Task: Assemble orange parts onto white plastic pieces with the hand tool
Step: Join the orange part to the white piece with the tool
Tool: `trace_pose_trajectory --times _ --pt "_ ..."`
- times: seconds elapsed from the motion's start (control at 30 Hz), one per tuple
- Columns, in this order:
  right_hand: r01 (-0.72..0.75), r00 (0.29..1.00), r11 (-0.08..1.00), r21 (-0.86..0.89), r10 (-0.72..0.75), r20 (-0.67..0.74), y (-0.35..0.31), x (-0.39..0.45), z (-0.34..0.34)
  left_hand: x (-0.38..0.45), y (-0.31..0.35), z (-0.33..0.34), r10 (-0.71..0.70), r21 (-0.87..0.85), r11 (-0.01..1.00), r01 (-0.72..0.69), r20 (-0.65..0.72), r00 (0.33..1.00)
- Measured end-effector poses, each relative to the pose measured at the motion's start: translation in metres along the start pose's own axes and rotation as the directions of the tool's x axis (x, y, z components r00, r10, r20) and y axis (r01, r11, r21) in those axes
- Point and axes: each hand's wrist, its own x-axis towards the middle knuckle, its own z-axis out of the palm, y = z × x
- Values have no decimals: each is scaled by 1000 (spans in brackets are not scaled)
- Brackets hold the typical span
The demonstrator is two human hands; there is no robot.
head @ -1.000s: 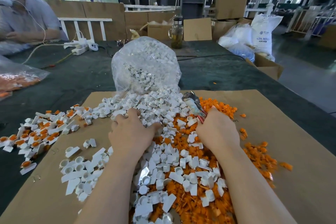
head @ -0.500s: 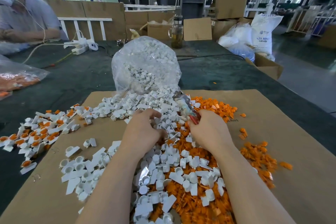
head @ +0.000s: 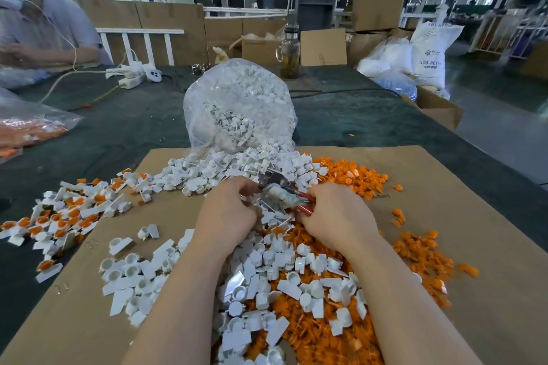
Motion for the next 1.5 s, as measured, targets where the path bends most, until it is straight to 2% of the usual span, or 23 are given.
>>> trace_pose_trajectory --times 0.13,0.3,0.47,0.83,0.97,1.13,1.3,1.4,1.5 --pt "-14 1000 999 -38 15 8 1 0 1 0 -2 -1 -37 -15 999 37 46 998" --pt "-35 996 999 -40 38 85 3 1 3 2 -4 -2 -95 21 995 94 77 992" --pt "-17 997 998 -56 21 69 3 1 3 1 -6 -4 -113 43 993 110 61 992" --pt "-27 999 998 -51 28 18 -1 0 5 0 -5 -3 -80 29 996 82 -74 994" --pt "-55 997 997 -59 52 -51 0 -2 5 -2 0 -4 -46 -64 997 39 -118 992" --pt "-94 988 990 101 105 -112 1 -1 -1 -3 4 -5 -52 -176 984 22 -166 985" --pt "-34 987 964 264 73 -141 2 -1 -4 -6 10 -8 -73 -331 944 23 -140 988" --pt "23 988 918 396 40 -151 0 -2 -6 -8 14 -9 -77 -406 913 25 -112 991" --pt "58 988 841 538 29 -152 -3 -4 -8 -9 17 -8 -37 -390 921 -2 -92 995"
